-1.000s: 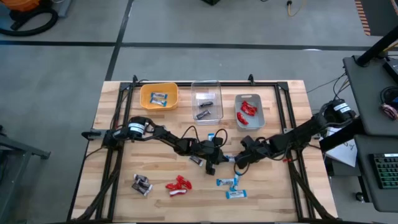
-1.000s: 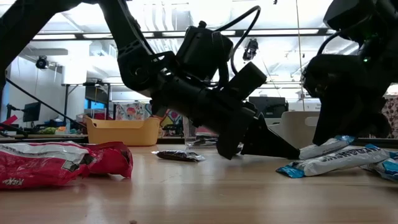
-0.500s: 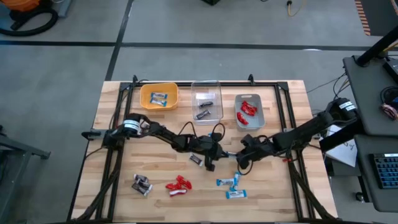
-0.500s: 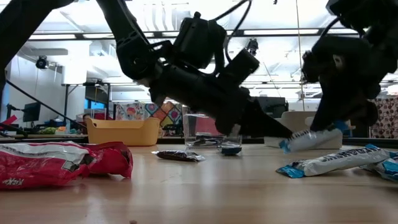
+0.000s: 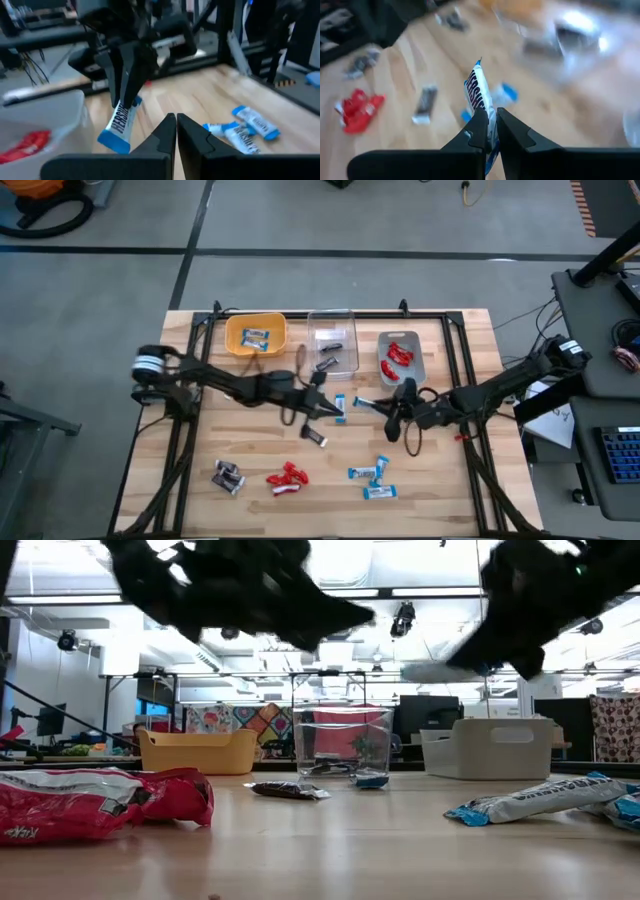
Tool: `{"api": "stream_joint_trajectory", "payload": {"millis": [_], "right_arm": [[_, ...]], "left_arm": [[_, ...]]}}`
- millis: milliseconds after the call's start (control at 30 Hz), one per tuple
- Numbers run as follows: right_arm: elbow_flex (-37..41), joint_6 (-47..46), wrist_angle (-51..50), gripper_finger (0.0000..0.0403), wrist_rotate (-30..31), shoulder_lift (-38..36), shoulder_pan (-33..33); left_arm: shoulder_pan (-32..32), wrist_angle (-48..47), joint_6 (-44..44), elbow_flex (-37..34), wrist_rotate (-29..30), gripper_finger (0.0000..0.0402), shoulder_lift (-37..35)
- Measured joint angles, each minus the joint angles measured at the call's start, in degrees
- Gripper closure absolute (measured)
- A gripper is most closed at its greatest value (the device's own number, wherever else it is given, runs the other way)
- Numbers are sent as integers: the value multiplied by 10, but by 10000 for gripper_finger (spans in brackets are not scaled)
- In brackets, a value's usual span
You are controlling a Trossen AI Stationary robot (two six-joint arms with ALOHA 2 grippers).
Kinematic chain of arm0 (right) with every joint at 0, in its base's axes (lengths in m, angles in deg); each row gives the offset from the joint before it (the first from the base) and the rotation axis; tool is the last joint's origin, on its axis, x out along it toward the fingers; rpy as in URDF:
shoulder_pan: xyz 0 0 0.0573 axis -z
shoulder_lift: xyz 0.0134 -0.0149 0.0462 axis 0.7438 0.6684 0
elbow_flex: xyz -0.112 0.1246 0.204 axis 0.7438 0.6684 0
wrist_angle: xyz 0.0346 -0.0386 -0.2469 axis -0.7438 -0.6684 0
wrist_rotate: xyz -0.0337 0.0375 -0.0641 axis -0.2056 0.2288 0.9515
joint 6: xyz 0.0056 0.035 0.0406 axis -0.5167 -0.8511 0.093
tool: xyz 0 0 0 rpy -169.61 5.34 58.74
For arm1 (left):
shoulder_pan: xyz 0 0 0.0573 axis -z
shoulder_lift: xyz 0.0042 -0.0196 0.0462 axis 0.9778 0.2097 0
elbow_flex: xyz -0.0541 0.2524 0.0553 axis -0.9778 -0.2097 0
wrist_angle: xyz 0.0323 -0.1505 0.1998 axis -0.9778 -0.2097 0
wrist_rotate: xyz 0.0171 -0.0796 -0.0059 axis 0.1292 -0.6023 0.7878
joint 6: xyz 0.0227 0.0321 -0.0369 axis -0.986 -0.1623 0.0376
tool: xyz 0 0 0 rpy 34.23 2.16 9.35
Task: Sort candy
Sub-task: Put the white chocolate into the yellow bin
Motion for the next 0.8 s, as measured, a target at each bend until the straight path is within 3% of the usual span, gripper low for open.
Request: {"api": "stream_joint_trajectory", "payload": {"millis": [200, 400, 567, 800], "right_arm": [[0, 239, 246, 381, 21, 28, 1], [0, 407, 461, 381, 8, 87, 7], [0, 475, 603, 381, -65, 153, 26], [-11, 528, 758, 381, -78, 245, 65]], "left_arm": [[-5, 93, 15, -96, 3, 402, -93], [-33, 255, 91, -191, 27, 390, -118], [-38, 356, 108, -225, 62, 349, -99], [-40, 383, 121, -197, 64, 270, -65]]}}
